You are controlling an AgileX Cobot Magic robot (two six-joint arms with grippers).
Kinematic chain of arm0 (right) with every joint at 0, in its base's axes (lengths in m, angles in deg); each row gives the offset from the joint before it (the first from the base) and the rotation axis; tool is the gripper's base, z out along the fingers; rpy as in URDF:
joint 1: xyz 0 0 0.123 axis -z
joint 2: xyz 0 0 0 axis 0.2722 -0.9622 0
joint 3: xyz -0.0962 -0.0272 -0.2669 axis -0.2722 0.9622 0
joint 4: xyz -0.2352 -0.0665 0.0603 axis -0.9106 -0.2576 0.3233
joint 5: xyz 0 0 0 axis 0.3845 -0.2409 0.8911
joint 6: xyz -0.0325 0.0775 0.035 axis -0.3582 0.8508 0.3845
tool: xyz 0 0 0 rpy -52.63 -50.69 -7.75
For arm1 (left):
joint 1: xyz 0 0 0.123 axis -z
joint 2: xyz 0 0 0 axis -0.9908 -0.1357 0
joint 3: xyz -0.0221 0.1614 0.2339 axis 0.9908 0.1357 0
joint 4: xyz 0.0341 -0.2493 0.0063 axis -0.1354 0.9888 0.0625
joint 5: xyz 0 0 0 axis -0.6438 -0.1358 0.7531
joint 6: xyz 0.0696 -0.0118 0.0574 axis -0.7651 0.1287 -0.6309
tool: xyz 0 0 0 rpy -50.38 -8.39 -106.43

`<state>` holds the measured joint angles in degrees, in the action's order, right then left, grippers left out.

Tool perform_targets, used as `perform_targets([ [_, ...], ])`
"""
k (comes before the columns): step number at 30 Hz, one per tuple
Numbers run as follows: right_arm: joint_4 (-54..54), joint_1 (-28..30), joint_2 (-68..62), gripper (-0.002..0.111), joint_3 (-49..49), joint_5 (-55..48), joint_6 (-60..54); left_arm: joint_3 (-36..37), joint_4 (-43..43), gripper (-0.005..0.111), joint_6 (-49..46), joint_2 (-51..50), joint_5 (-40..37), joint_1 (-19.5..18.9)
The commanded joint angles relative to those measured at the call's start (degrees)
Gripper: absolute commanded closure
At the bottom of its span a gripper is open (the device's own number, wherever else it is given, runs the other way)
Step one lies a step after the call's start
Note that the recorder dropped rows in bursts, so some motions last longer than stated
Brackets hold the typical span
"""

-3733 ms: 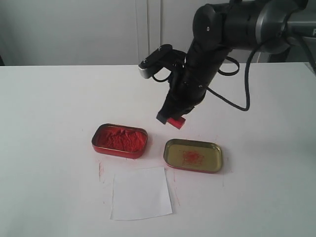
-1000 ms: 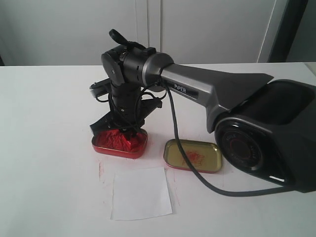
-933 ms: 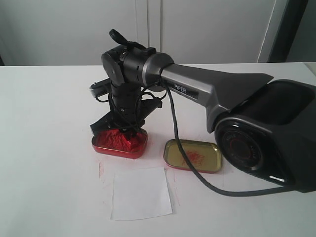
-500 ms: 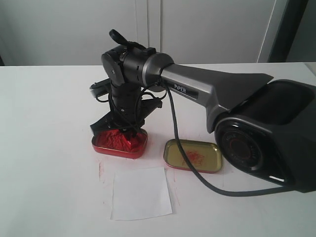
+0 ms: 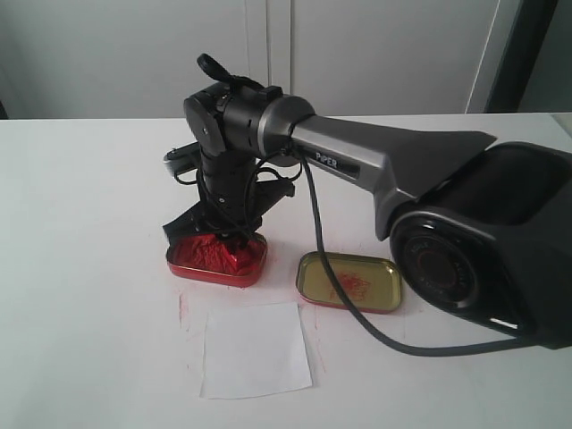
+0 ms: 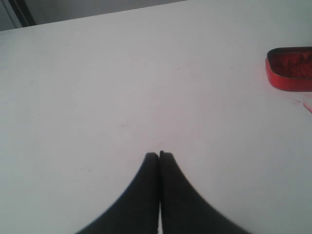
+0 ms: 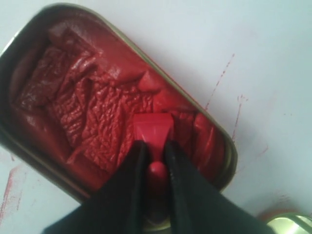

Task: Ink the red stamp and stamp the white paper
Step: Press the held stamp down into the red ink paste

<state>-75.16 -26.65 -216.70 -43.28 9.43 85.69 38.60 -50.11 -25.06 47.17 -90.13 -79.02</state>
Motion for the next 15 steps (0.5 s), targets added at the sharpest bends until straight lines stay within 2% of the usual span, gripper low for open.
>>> perform_targets([
  [1, -0.1, 0.1, -0.6, 0.108, 1.6, -1.6, 1.7, 0.2, 0.2, 0.107, -0.2, 0.2, 0.4, 0.0],
  [15, -0.1, 0.2, 2.5, 0.108, 1.6, -2.1, 1.8, 0.2, 0.2, 0.107, -0.2, 0.2, 0.4, 0.0],
])
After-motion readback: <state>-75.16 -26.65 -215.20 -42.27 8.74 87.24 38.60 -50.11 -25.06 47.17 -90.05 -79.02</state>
